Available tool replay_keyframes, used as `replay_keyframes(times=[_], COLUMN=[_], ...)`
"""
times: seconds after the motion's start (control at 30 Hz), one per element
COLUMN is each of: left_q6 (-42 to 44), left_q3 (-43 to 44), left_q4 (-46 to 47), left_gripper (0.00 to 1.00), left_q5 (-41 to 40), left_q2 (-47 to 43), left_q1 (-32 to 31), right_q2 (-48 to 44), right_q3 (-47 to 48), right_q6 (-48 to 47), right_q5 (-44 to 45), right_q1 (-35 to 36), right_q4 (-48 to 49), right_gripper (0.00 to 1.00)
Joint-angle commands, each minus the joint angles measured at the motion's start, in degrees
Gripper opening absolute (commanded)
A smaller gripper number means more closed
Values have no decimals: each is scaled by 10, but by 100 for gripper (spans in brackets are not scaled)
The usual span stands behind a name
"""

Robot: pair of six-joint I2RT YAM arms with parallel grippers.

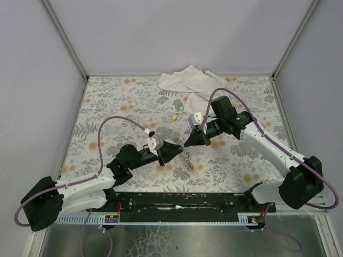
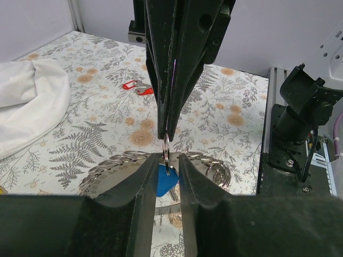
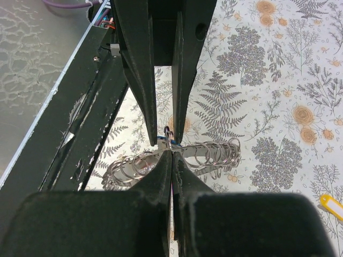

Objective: Remove the keys from the keyring
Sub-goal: Remove the key from the keyring.

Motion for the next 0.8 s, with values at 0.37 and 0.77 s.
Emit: replay_keyframes(times=[0.37, 0.77], left_q6=[18, 79], left_q3=[30, 161], left_q4=[10, -318], left_gripper=[0, 0], left_q5=[11, -13], left_q2=[-6, -27], left_q1=[4, 4], right_q2=[2, -3], right_q3=[7, 7], right_q6=[11, -1], right_q5=[-24, 8], right_q1=[0, 1], right_q4=[26, 17], right_gripper=[0, 36])
